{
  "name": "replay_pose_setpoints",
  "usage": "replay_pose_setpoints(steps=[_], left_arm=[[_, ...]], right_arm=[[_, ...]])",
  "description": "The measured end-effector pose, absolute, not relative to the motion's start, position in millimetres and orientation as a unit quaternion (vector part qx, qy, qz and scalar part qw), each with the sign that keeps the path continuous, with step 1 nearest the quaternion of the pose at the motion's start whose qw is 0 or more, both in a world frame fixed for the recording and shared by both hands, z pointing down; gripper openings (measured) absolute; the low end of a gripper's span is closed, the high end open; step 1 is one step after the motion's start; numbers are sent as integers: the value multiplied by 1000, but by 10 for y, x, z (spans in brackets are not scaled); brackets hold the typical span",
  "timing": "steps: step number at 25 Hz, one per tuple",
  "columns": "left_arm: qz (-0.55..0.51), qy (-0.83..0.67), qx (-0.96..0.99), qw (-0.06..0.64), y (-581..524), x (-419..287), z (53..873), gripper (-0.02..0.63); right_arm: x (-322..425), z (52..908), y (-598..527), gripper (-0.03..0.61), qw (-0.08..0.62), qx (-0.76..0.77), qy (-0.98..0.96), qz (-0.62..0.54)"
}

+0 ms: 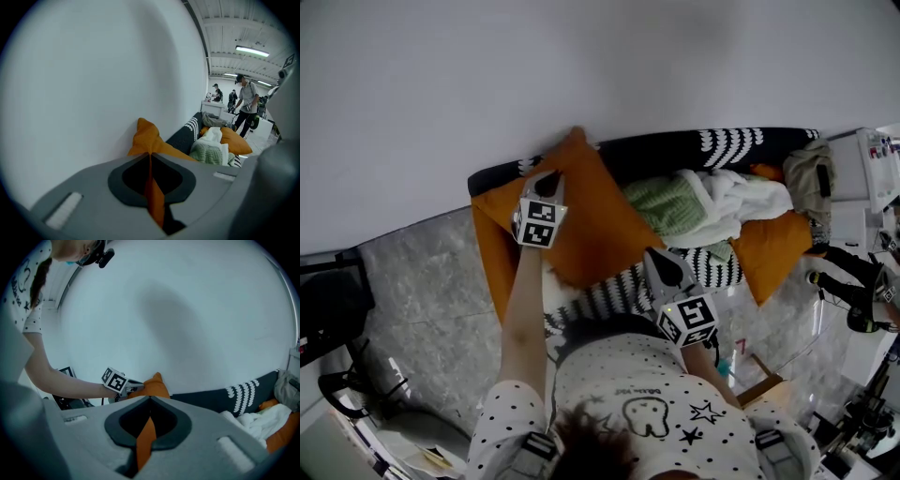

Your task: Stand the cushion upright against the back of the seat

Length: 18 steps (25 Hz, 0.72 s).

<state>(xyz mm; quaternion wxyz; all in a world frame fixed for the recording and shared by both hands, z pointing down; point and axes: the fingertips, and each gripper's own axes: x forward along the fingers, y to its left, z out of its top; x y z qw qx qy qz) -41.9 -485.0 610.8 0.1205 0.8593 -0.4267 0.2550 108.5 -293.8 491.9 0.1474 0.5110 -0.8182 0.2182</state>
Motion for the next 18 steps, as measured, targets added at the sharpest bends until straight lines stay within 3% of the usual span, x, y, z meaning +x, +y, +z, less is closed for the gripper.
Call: replay_pose_setpoints(steps=[18], left_arm=[[254, -429, 858, 121, -4968, -424, 6311, 20]], right_arm=[[1075, 4968, -3041, -2, 151, 513, -815, 223]])
